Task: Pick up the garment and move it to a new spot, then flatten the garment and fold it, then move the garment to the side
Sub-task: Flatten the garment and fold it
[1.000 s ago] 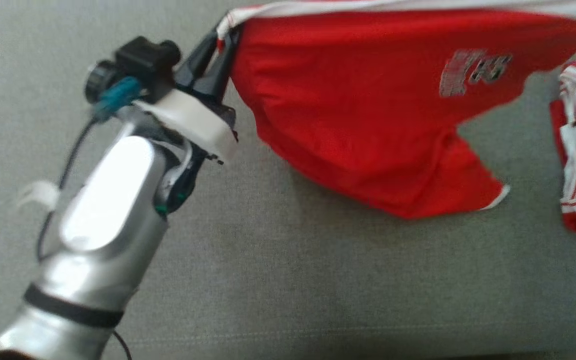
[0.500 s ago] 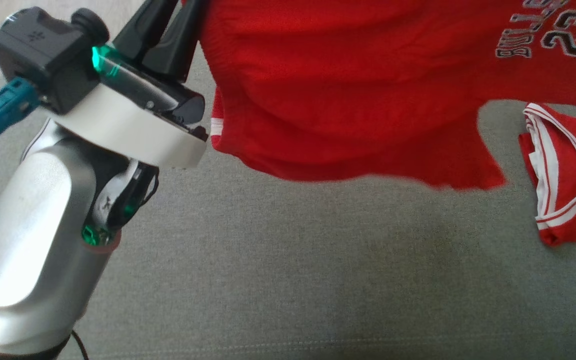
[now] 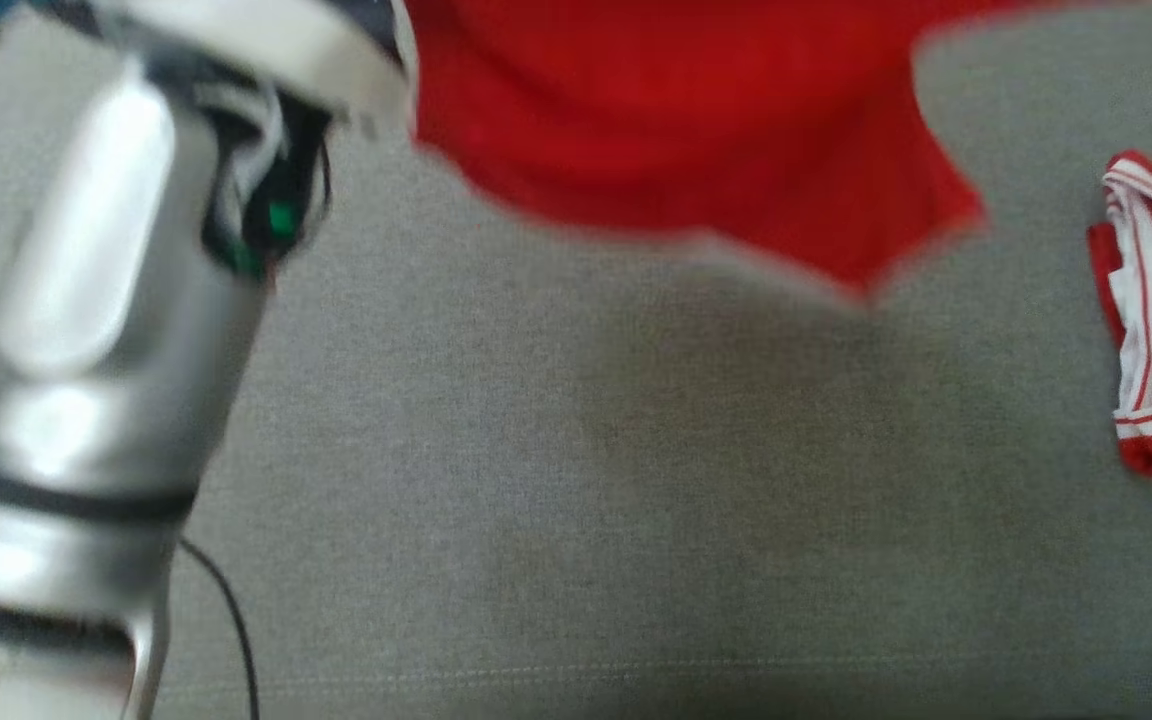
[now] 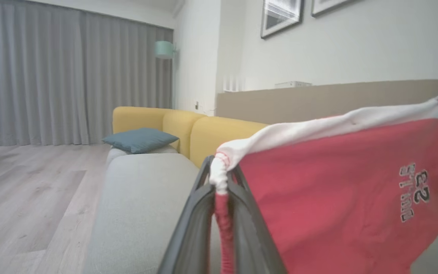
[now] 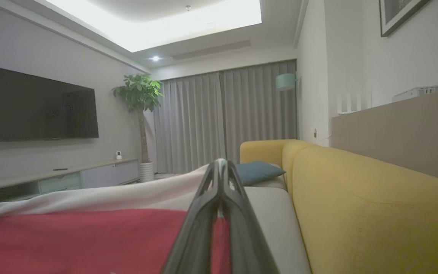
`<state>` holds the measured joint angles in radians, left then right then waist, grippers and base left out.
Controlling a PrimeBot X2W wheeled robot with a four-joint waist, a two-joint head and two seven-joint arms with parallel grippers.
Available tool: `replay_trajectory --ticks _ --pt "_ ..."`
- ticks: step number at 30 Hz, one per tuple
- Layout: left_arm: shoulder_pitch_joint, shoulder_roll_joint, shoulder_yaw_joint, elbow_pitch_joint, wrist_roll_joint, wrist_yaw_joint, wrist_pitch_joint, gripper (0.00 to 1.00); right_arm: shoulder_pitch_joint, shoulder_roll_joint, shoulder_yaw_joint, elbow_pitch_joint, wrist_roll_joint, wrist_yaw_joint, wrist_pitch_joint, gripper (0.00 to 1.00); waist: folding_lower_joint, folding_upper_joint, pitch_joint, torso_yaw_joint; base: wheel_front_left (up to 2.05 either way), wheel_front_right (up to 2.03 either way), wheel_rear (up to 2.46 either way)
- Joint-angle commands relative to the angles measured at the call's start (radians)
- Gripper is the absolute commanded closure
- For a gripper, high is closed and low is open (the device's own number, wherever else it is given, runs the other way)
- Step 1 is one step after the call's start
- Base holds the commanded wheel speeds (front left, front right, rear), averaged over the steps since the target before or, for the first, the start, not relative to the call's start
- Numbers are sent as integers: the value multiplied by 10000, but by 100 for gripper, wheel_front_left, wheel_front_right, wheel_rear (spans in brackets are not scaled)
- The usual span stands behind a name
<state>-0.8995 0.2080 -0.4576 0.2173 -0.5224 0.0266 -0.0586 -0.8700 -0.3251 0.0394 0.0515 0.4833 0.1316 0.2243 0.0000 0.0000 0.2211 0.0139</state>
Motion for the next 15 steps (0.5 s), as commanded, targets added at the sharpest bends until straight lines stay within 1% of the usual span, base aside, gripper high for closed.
replay_trajectory --ticks 1,4,6,8,12,15 --pt "-1146 82 647 667 -6 -107 -573 100 -1021 280 438 548 57 -9 -464 100 0 0 256 -44 0 0 0" --pt "-2092 -260 821 2572 26 -271 -1434 100 -2091 795 1174 2194 38 -9 -1331 100 0 0 418 -181 0 0 0" --pt "-2529 -467 964 3839 32 -320 -1762 100 -2534 1144 1623 3383 30 -9 -1855 100 0 0 489 -278 0 0 0" --pt "-2682 -666 1119 4999 37 -277 -1930 100 -2781 1584 2008 4552 85 -9 -2326 100 0 0 576 -399 0 0 0" --pt "-2456 -958 1431 6973 -75 -288 -2020 100 -2783 2333 3050 6540 312 -9 -3036 100 0 0 905 -663 0 0 0" --pt "-1983 -1213 1570 7844 -163 -443 -2027 100 -2304 2590 4008 7574 693 -9 -3281 100 0 0 1201 -685 0 0 0"
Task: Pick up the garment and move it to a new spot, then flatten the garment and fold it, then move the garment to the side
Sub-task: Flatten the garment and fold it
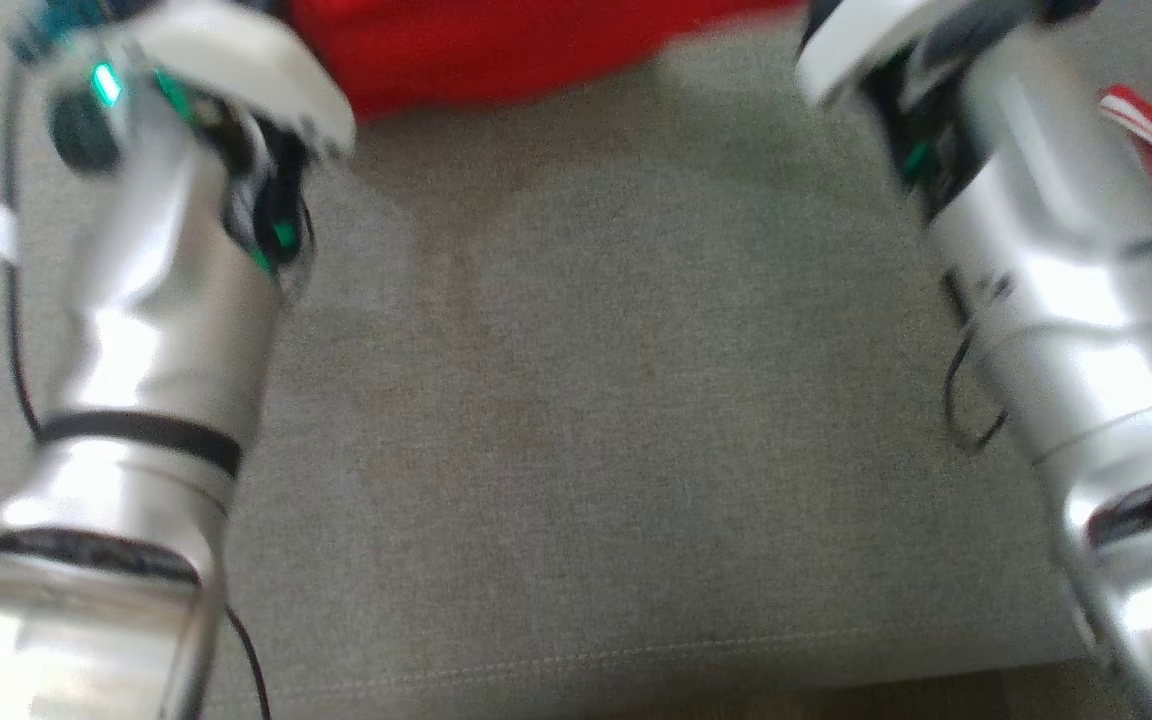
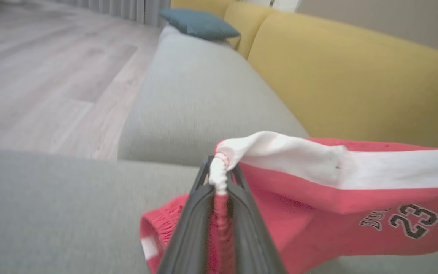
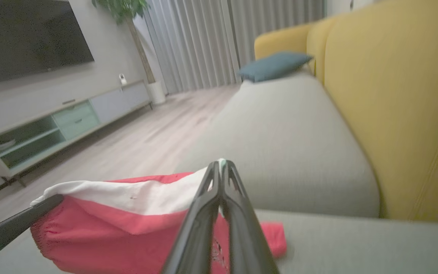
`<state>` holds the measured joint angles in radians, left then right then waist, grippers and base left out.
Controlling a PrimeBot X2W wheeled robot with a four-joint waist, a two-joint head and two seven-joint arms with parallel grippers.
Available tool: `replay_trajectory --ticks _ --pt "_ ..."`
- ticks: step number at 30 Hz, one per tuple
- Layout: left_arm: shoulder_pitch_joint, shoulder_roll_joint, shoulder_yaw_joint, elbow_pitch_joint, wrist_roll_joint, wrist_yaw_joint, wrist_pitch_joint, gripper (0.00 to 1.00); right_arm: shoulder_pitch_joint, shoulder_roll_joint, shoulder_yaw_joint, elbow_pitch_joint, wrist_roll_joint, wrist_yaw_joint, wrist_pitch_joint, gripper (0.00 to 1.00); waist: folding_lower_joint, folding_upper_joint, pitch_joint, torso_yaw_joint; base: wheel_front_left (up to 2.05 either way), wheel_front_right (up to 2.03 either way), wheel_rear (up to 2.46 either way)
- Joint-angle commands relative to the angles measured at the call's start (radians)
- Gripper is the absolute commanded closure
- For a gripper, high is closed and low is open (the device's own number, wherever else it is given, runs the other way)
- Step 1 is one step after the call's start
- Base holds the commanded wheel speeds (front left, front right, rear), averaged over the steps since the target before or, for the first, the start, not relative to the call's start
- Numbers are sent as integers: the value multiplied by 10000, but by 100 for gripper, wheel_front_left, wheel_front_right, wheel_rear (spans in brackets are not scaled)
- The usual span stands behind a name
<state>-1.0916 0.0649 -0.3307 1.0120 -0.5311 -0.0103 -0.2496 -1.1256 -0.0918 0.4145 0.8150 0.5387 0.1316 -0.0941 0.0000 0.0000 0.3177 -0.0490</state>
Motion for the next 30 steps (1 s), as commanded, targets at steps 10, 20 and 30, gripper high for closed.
replay_trajectory --ticks 10,20,30 --pt "2086 -134 123 313 -40 -550 -120 100 2630 202 1727 1132 1642 -9 -786 100 0 0 198 178 0 0 0" --pt "6007 -11 -190 -3657 1543 -603 -121 100 5846 -1340 1804 -1218 2342 -9 -1610 100 0 0 -934 292 0 0 0" --pt "9744 977 -660 -7978 2484 -335 201 100 10553 -2131 -1353 -5871 957 -9 -703 100 0 0 -1845 363 0 0 0"
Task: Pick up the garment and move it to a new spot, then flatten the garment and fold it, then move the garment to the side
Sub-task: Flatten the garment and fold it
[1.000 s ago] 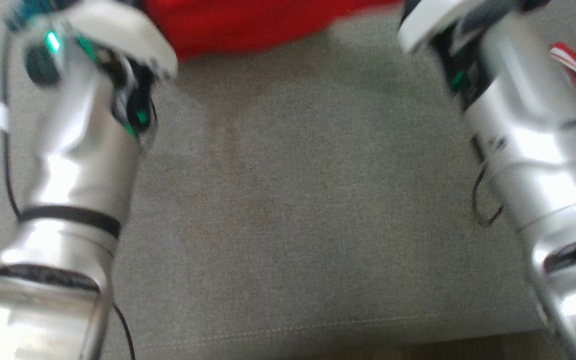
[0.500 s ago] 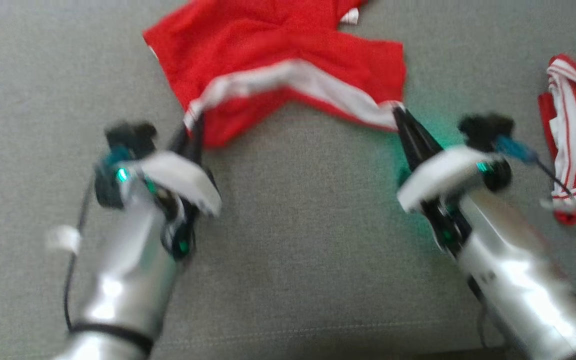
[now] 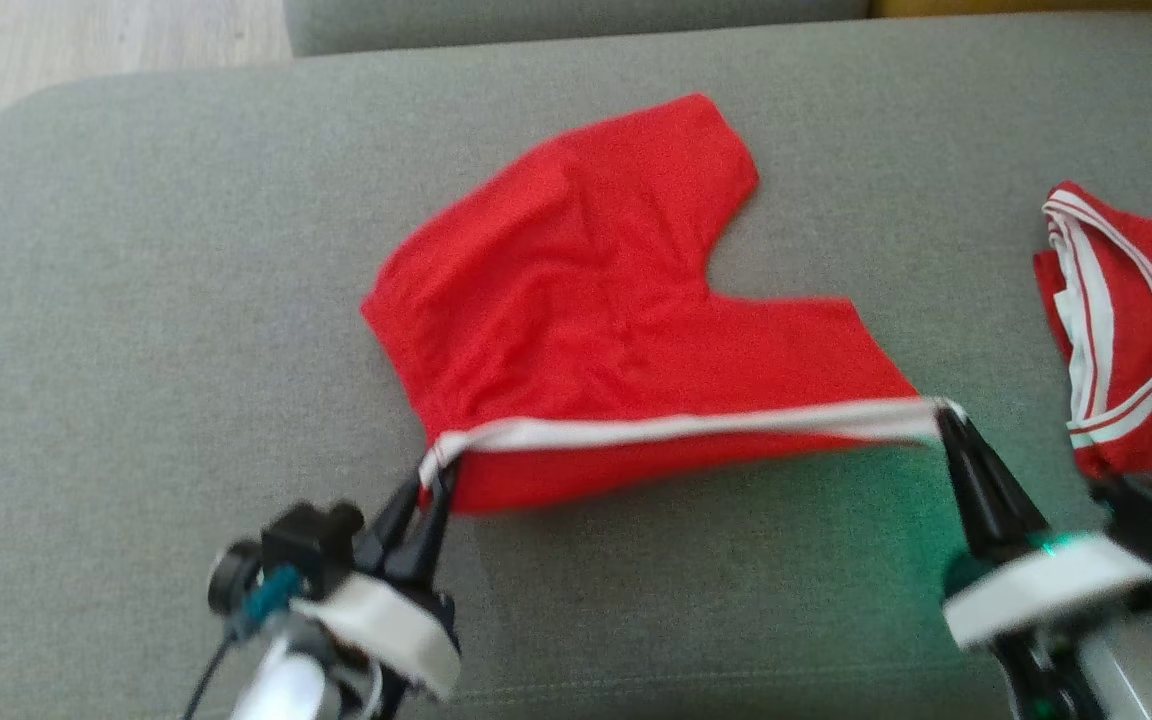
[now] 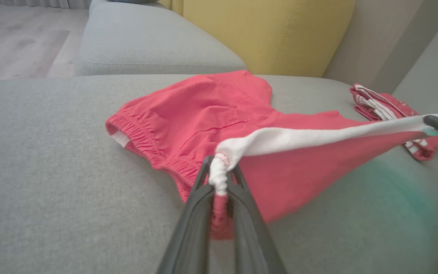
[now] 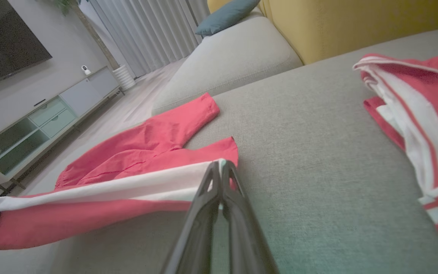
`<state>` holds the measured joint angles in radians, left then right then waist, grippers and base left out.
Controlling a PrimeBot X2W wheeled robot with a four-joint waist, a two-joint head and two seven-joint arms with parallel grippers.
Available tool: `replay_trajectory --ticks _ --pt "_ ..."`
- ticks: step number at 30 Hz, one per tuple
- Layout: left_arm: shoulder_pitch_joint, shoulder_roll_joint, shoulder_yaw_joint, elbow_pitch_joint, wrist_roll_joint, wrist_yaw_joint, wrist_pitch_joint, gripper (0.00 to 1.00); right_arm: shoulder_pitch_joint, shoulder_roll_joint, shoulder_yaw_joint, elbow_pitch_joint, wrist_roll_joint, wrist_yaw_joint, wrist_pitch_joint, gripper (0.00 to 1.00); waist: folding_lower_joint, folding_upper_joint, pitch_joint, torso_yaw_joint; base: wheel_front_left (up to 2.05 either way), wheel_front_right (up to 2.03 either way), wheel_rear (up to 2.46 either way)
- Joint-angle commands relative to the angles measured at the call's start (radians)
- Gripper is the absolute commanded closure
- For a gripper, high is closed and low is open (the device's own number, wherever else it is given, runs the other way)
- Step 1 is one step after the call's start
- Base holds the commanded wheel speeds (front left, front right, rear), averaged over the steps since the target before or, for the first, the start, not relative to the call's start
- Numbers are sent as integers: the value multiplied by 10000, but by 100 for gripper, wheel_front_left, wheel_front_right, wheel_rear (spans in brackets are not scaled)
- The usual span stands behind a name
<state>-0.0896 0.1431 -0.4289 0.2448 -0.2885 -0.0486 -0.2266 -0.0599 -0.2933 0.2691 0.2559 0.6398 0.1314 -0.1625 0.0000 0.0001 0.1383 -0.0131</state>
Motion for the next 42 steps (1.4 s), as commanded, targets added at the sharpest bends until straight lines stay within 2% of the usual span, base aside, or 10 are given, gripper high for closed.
replay_trajectory --ticks 1,9,12,15,21,22,27,31,36,42 --pt "-1 258 269 -680 59 101 124 100 313 -32 -258 -769 -261 -7 263 100 0 -1 -115 2 0 0 0" --pt "1381 443 -100 -2924 -229 325 1343 100 2485 924 -2414 -4282 -1703 -7 2642 100 0 -1 -179 93 0 0 0" --pt "1331 439 -87 -3175 -375 306 1527 100 2352 1066 -2831 -4894 -1946 -7 3205 100 0 -1 10 203 0 0 0" --pt "977 350 54 -3132 -636 237 1621 100 1610 939 -2955 -4933 -2039 -7 3625 100 0 -1 302 353 0 0 0" --pt "-531 140 406 -2392 -1081 -59 1635 100 -1010 87 -2424 -3683 -1909 -7 4210 100 0 -1 1258 1006 0 0 0" --pt "-531 140 406 -2392 -1081 -59 1635 100 -1010 87 -2424 -3683 -1909 -7 4210 100 0 -1 1258 1006 0 0 0" --pt "-1971 -181 607 -1399 -1478 -310 1358 100 -3606 -540 -1653 -1950 -1696 -7 4412 100 0 -1 2054 1651 0 0 0" --pt "-3129 -444 368 -379 -1694 -525 1255 100 -5420 -883 -1082 -201 -1538 -7 4425 100 0 -1 2585 2135 0 0 0" --pt "-4468 -699 -117 982 -1977 -707 984 100 -7138 -1131 -374 1771 -1384 -7 3906 100 0 -1 3060 2540 0 0 0" --pt "-5457 -829 -575 2472 -2322 -781 613 100 -8558 -1075 712 3618 -1063 -7 3342 100 0 -1 3407 2656 0 0 0"
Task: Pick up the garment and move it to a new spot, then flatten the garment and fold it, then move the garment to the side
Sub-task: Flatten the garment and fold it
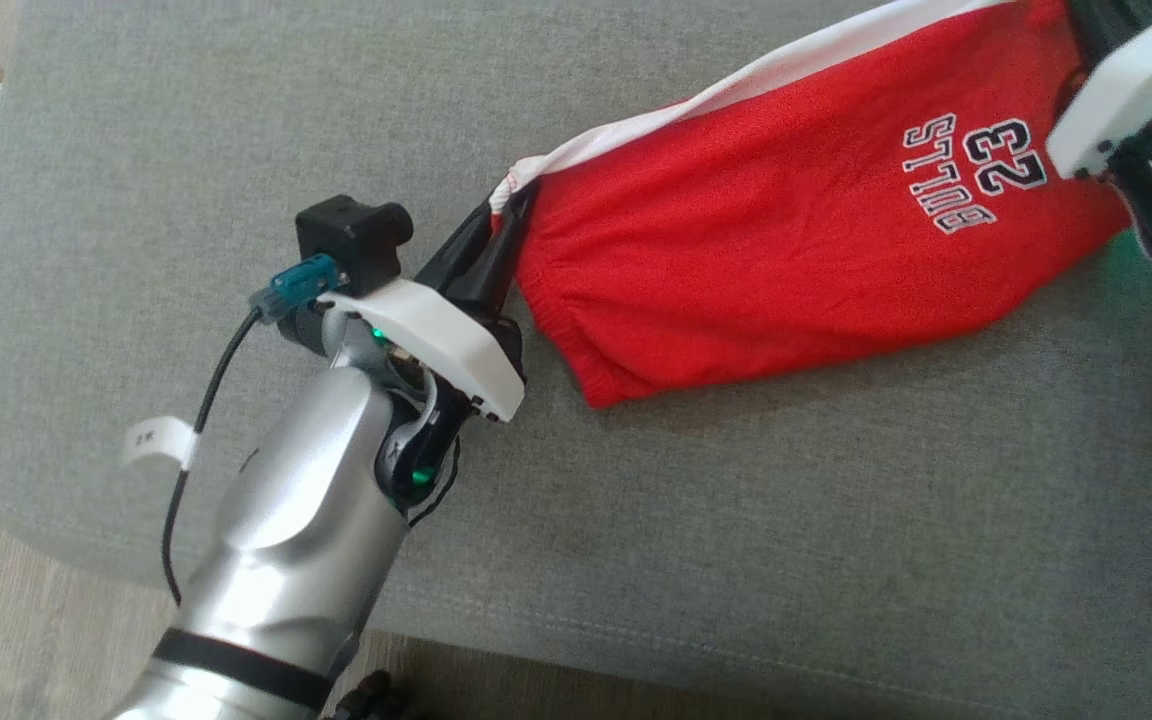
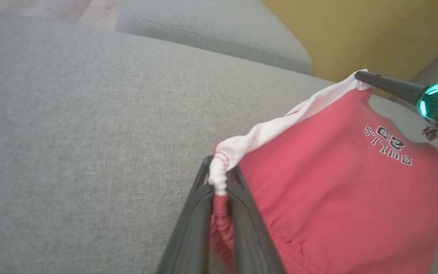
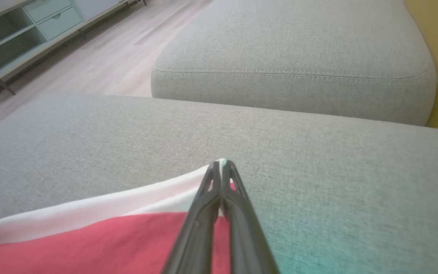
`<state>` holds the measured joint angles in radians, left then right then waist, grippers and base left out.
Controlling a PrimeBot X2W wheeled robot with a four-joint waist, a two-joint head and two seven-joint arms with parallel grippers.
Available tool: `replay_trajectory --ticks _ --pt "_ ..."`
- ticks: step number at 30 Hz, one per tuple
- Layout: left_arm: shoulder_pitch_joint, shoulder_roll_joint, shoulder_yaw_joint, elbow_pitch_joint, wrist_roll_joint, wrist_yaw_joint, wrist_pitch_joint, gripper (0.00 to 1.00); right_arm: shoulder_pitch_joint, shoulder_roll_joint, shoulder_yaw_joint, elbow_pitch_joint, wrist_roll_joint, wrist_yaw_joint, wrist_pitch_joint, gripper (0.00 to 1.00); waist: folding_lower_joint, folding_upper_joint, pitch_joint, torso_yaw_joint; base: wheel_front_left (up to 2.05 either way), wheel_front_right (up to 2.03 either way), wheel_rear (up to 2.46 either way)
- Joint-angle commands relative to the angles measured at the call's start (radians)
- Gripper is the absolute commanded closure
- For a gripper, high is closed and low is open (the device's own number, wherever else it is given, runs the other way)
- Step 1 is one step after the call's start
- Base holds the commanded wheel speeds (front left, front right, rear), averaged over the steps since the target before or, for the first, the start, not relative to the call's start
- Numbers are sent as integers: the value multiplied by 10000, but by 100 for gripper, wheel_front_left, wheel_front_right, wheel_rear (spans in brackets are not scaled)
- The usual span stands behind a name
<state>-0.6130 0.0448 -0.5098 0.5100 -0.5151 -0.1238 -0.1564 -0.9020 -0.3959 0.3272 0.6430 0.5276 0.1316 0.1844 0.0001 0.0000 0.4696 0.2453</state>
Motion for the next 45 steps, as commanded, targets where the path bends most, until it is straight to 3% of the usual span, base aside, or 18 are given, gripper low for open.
replay_trajectory --ticks 1,2,3,4,9,13,18,23,32,38,45 --pt "-313 142 170 33 -136 -35 -124 100 -278 -19 307 2 127 -9 -229 77 -1 0 118 69 0 0 0" --pt "-390 133 107 227 -194 -40 -165 91 -392 10 449 254 184 -9 -337 39 -1 0 132 59 0 0 0" --pt "-454 124 60 389 -234 -43 -238 41 -481 56 553 431 264 -9 -548 0 -1 0 140 49 0 0 0" --pt "-490 117 20 517 -277 -46 -324 0 -522 94 653 579 323 -9 -772 0 -1 0 128 35 0 0 0" --pt "-273 102 138 750 -307 169 -839 0 -231 174 1112 796 335 -9 -2401 0 -1 0 -182 -225 0 0 0" --pt "244 318 660 109 203 901 -1037 0 311 216 1082 553 22 -9 -3775 0 -1 0 -537 -631 0 0 0" --pt "1361 591 1711 -2049 1449 1897 -1050 0 1308 382 421 -394 -678 -9 -4338 0 -1 0 -986 -1197 0 0 0" --pt "2242 866 2301 -3428 2456 2330 -1052 0 2781 712 -717 -1796 -1457 -9 -4423 0 -1 0 -1425 -1700 0 0 0" --pt "3144 1216 2754 -4075 2950 2438 -1053 0 5602 1776 -2297 -4392 -2477 -9 -3702 0 -1 0 -2033 -2355 0 0 0" --pt "3831 1357 2867 -4193 2998 2509 -1053 0 7370 2448 -2756 -6267 -2973 -9 -2844 0 -1 0 -2325 -2663 0 0 0" --pt "4478 1317 2965 -4289 2909 2710 -1053 0 8451 2858 -2961 -7496 -3108 -9 -2228 0 -1 0 -2528 -2764 0 0 0"
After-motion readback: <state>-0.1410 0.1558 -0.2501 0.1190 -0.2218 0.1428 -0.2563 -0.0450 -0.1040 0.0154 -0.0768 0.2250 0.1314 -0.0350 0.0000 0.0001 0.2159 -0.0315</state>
